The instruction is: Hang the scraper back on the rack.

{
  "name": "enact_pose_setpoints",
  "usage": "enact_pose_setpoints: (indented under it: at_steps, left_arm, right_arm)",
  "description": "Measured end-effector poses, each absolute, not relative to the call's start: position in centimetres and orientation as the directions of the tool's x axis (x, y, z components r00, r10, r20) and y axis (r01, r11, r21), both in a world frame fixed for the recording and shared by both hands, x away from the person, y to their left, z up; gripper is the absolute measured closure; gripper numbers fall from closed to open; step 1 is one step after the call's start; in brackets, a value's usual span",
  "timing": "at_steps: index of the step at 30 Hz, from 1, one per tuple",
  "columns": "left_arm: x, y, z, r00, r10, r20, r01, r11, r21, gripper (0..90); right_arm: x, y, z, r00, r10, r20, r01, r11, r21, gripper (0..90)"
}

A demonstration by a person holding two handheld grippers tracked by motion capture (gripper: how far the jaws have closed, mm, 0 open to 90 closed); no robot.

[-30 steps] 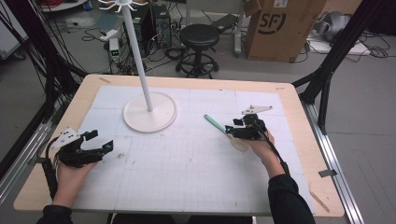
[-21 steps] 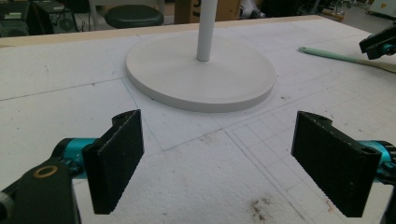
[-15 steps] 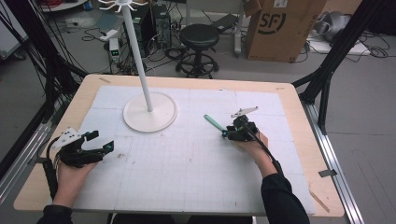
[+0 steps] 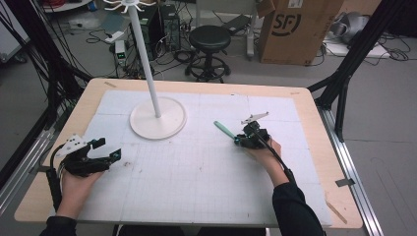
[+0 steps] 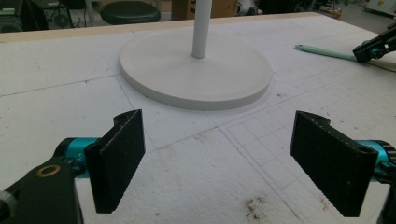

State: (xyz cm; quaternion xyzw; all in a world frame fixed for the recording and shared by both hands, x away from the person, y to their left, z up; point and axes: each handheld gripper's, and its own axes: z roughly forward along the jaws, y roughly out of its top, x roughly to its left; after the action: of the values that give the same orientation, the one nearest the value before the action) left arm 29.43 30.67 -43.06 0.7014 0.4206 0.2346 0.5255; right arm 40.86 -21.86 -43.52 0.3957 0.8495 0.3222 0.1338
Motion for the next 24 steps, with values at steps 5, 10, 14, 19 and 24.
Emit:
enact_pose_setpoints:
  at_steps: [5, 10, 14, 19, 24]
  left_arm:
    - [29.4, 30.7, -43.1, 0.539, 0.834, -0.114, 0.343, -0.094, 0.934, 18.7]
    - [29.4, 30.7, -43.0, 0.541, 0.833, -0.115, 0.343, -0.094, 0.934, 18.8]
    - [29.4, 30.7, -43.0, 0.543, 0.832, -0.117, 0.34, -0.09, 0.936, 18.9]
    - [29.4, 30.7, -43.0, 0.543, 0.831, -0.121, 0.339, -0.085, 0.937, 19.0]
    - [29.3, 30.7, -43.0, 0.545, 0.829, -0.125, 0.339, -0.081, 0.937, 19.0]
  right_arm:
    - [40.9, -22.0, -43.5, -0.646, 0.762, 0.039, 0.59, 0.467, 0.659, 80.7]
    - [40.5, -21.6, -41.7, -0.679, 0.732, 0.063, 0.552, 0.452, 0.701, 80.8]
    - [40.2, -21.1, -39.0, -0.699, 0.711, 0.079, 0.516, 0.424, 0.744, 80.9]
    - [40.0, -20.5, -36.2, -0.725, 0.68, 0.105, 0.483, 0.394, 0.782, 81.0]
    - [39.9, -19.6, -32.5, -0.752, 0.647, 0.124, 0.441, 0.355, 0.824, 81.0]
